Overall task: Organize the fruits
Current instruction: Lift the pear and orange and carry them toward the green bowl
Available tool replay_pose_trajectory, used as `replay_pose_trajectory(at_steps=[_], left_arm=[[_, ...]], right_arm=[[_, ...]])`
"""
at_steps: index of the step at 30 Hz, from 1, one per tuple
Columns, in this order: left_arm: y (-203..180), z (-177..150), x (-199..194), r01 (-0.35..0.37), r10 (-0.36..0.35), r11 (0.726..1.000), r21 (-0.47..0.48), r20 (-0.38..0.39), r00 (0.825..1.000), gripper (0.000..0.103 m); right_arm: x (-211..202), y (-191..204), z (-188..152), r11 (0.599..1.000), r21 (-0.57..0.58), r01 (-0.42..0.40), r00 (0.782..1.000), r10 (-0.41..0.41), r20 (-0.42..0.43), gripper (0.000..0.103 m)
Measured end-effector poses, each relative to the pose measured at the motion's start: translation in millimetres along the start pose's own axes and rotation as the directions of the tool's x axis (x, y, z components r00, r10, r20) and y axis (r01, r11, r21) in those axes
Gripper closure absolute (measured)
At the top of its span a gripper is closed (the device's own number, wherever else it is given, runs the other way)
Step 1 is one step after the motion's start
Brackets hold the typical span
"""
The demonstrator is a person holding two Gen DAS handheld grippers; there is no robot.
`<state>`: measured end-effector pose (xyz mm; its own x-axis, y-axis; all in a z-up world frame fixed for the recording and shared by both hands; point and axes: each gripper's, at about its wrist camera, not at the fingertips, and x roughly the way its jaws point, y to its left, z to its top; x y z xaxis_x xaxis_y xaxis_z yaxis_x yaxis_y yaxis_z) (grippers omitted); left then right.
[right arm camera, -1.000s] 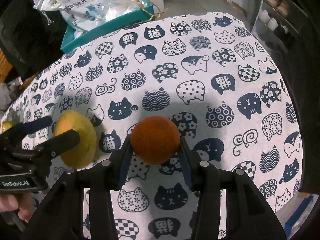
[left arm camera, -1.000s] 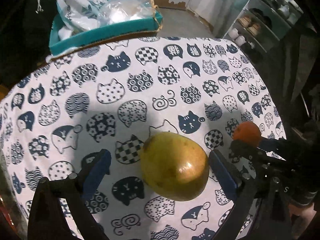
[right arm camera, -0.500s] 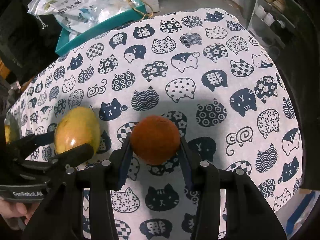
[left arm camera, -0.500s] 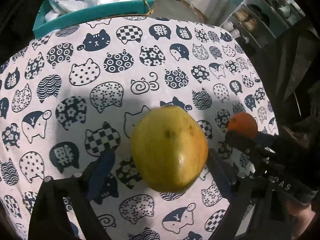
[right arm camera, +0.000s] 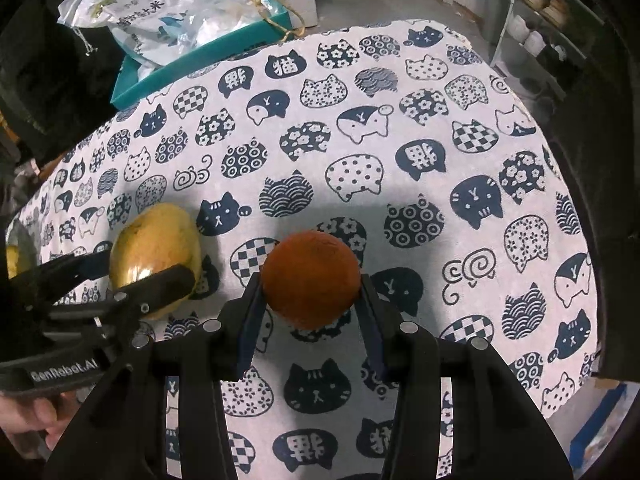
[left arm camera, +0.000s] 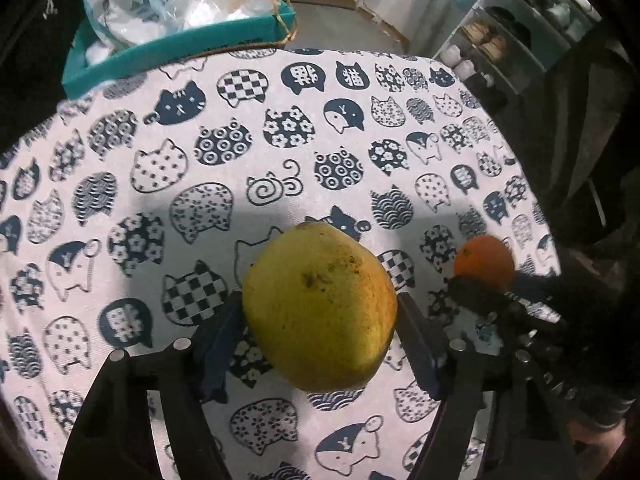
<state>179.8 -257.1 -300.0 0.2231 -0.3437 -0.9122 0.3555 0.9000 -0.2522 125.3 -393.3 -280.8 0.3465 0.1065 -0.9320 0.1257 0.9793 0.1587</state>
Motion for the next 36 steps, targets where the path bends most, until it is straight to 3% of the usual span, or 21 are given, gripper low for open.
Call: replay_pose_trajectory(at_steps=[3,14,36], left_arm=[[2.3,-4.0,-5.4,-0.048,0.048,0.999,0.011,0.02,0.999,0.027],[22.8,-6.7,-50.9,-0.094,0.095,0.995,-0.021,0.103,0.99,0.027],[45.4,-41.0,-172.3,-0.206,0.207,0.978,-0.033,0.281,0.937,0.027]], right_arm=[[-5.8,0.2,2.2,1.0,-0.006,0.009,1.0,-0.009,0.015,0.059],[-38.2,11.4,11.0,0.997,-0.05,0.052,0.995,-0.048,0.089,0.059],[-102.6,64.2,13.6,0.983,-0.172,0.058,0.977,-0.02,0.211,0.059]])
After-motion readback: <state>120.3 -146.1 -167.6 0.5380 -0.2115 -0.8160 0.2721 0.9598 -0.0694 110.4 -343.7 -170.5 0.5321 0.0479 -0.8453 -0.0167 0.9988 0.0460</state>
